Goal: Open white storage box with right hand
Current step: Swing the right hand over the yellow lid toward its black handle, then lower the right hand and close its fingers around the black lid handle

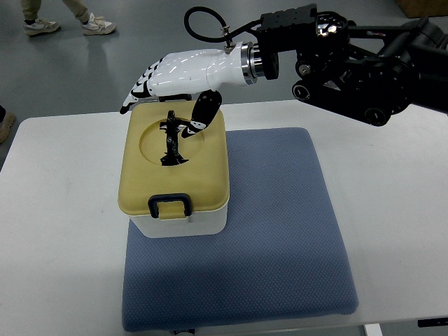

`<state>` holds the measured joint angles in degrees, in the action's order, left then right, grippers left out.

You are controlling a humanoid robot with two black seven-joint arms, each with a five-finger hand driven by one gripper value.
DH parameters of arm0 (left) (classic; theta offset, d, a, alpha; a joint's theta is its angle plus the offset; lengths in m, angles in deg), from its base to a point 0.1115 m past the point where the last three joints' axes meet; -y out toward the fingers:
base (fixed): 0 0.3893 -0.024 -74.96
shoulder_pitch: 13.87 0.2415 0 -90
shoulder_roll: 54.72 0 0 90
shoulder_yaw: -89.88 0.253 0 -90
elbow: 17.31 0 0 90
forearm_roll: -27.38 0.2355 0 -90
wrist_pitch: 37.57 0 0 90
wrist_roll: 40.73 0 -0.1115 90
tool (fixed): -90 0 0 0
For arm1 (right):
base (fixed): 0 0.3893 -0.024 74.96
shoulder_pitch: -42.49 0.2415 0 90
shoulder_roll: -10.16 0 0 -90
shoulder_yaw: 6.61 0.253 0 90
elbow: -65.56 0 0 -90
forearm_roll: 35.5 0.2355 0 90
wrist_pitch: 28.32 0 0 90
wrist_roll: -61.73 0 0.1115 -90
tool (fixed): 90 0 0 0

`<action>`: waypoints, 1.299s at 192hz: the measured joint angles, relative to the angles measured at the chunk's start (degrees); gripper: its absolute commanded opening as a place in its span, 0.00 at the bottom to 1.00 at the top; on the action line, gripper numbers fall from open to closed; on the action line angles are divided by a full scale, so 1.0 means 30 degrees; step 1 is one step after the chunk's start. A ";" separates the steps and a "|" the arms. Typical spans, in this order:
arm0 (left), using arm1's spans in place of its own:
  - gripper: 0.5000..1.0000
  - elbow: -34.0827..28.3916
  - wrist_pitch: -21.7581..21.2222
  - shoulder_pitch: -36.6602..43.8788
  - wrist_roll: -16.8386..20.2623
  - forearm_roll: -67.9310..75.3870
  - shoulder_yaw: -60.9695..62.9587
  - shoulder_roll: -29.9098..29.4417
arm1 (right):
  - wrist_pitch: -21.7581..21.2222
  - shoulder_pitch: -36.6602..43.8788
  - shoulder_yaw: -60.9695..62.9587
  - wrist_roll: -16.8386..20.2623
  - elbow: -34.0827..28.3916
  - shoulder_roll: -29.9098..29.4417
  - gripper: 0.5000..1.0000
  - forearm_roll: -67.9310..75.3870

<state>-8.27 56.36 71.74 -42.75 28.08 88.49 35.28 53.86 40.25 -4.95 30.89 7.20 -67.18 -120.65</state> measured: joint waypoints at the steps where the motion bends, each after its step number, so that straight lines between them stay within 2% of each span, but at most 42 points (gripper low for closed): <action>1: 1.00 -0.0001 0.0000 0.0000 0.0000 0.0000 0.0001 0.0000 | 0.0000 0.0015 -0.0026 -0.0018 0.0000 -0.0016 0.70 -0.0042; 84: 1.00 -0.0033 0.0001 0.0029 0.0000 0.0001 0.0028 0.0000 | 0.0334 0.0430 -0.1585 -0.0239 0.0253 -0.0394 0.66 -0.1142; 132: 1.00 -0.0023 0.0001 0.0029 0.0000 0.0001 0.0027 0.0000 | 0.0944 0.0571 -0.2079 -0.0102 0.0654 -0.0944 0.56 -0.1322; 161: 1.00 0.0001 0.0009 0.0030 0.0000 0.0001 0.0005 0.0000 | 0.0988 0.0624 -0.2097 -0.0059 0.0753 -0.1175 0.46 -0.1324; 203: 1.00 0.0003 0.0009 0.0027 0.0000 0.0002 -0.0004 0.0000 | 0.1030 0.0988 -0.2122 -0.0034 0.0939 -0.1351 0.40 -0.1324; 250: 1.00 0.0003 0.0009 0.0003 0.0000 0.0002 0.0001 0.0000 | 0.1041 0.0995 -0.2357 -0.0034 0.1111 -0.1375 0.40 -0.1324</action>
<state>-8.26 56.39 71.75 -42.75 28.08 88.49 35.28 56.99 43.24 -12.02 30.79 10.53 -71.31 -124.63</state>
